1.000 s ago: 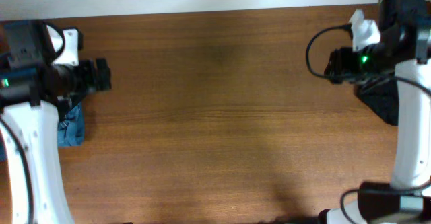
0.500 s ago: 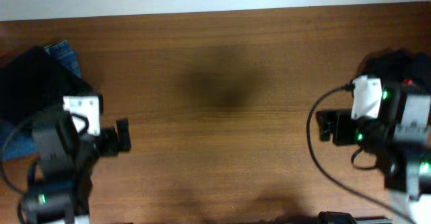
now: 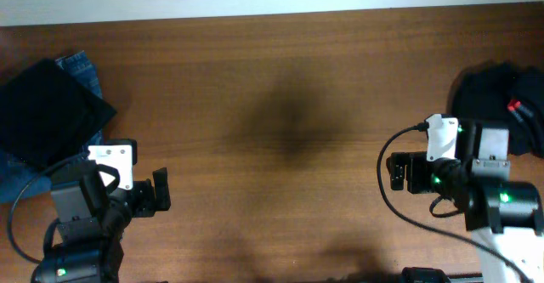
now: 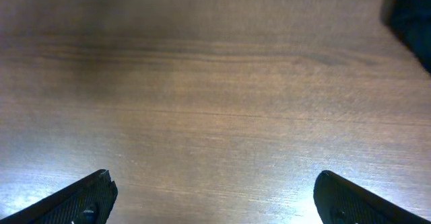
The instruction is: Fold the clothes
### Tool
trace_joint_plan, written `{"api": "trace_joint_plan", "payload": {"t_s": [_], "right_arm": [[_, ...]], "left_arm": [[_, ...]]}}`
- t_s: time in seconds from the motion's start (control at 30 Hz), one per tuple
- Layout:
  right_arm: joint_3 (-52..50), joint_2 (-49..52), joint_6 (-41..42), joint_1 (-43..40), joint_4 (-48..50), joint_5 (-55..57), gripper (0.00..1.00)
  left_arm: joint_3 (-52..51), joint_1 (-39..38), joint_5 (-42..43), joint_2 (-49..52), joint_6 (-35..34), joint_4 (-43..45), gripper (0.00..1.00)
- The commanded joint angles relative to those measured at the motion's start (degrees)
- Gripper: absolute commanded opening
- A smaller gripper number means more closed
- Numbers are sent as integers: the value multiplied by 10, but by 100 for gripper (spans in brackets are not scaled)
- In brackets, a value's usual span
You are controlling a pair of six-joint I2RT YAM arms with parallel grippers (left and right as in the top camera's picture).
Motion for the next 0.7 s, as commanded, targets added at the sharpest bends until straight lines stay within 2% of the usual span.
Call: {"api": "trace_joint_plan", "payload": {"t_s": [0.0,0.33,0.5,0.67], "right_arm": [[-2,33,3,1,2,9,99],[-2,135,3,1,2,9,99],[-3,103,3,2,2,9,98],[-4,23,3,1,3,29,99]], "left_arm": [[-5,0,4,-3,9,1,99],[-5,0,4,-3,9,1,99],[-5,0,4,-3,9,1,99],[-5,0,4,-3,9,1,100]]}}
